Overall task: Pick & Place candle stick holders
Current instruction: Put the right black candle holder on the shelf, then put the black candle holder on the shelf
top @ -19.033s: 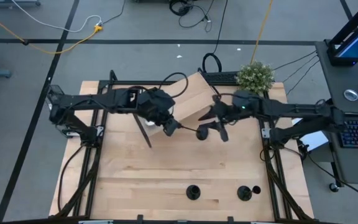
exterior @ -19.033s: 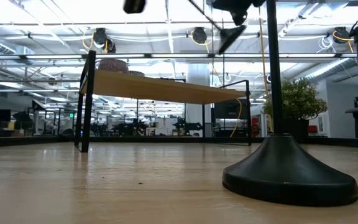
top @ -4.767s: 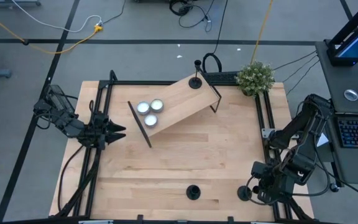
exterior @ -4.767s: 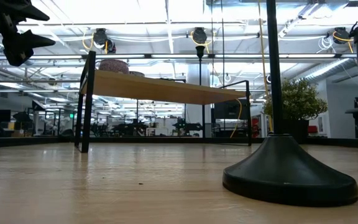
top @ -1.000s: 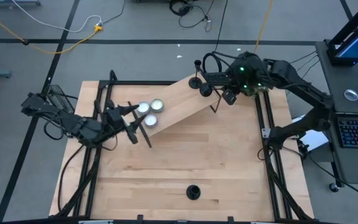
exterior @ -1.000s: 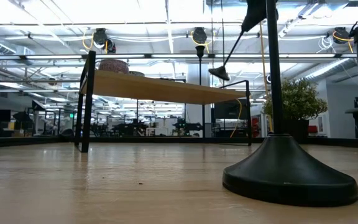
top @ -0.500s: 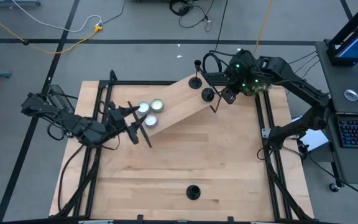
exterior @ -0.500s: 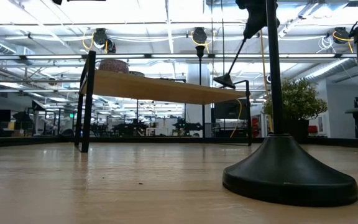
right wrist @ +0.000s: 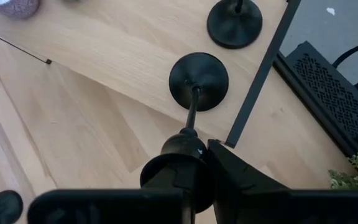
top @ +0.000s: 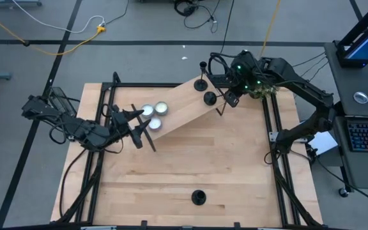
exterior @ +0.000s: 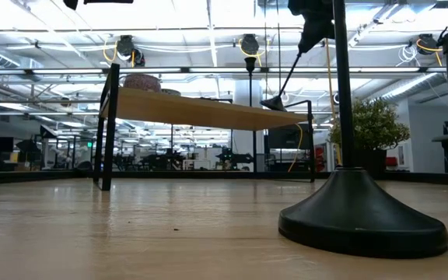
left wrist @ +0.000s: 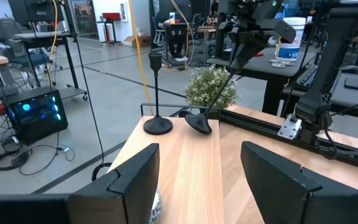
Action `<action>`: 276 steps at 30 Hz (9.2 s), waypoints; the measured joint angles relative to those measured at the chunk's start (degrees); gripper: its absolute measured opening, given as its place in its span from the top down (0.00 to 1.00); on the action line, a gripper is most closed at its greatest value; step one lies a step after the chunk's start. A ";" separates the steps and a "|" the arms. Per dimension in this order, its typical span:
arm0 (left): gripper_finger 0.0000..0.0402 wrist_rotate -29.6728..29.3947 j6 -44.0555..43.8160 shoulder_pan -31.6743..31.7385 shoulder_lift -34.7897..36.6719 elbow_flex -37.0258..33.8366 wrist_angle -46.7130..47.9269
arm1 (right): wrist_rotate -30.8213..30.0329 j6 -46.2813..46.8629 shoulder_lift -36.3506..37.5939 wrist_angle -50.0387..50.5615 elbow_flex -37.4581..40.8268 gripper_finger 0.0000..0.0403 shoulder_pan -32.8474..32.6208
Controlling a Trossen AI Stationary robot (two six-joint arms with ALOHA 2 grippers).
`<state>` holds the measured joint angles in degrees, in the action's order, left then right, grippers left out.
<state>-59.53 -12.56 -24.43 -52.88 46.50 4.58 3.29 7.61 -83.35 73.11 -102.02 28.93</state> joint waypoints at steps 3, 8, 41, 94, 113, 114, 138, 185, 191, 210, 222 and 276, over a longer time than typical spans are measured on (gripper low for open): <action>0.42 0.02 0.02 0.00 0.00 0.00 0.00 | 0.00 -0.43 -0.04 -0.01 0.00 0.95 -0.02; 0.42 0.07 0.04 0.00 0.00 0.00 0.00 | 0.03 -1.19 0.02 -1.00 0.08 0.92 -0.02; 0.42 0.09 0.35 0.00 0.00 0.00 0.37 | -0.37 -7.27 0.04 -8.62 -3.54 0.81 0.72; 0.42 22.30 -17.19 -16.17 18.42 -7.71 25.16 | 13.21 14.85 -7.94 -24.46 1.68 0.81 -46.87; 0.42 16.80 -17.79 -24.16 18.54 -12.64 21.68 | 14.96 18.50 -17.20 -23.68 1.68 0.81 -50.82; 0.42 16.60 -18.06 -24.41 18.58 -12.97 21.67 | 14.93 18.50 -17.18 -23.61 1.68 0.81 -50.80; 0.42 17.16 -18.02 -24.90 19.19 -14.10 21.75 | 14.75 21.76 -17.25 -26.21 5.70 0.64 -50.80; 0.42 18.12 -18.14 -24.92 19.34 -14.10 23.28 | 14.81 24.04 -21.82 -28.10 6.73 0.84 -50.68; 0.42 18.11 -18.30 -24.91 19.32 -14.10 23.23 | 14.44 24.23 -21.42 -27.96 8.22 0.98 -50.50; 0.42 18.05 -19.15 -24.90 19.26 -14.10 22.93 | 9.78 23.54 -13.13 -17.31 -1.52 0.99 -44.98; 0.42 17.99 -18.84 -24.90 19.26 -14.10 22.93 | -0.84 10.25 -12.33 -1.68 -23.98 0.99 -33.77; 0.42 62.10 12.79 31.32 -27.77 37.76 12.43 | 4.68 -13.06 -12.44 0.63 -28.94 0.99 -8.76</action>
<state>2.57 0.23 6.89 -80.65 84.26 17.01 7.97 -5.45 -95.79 73.73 -130.96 20.16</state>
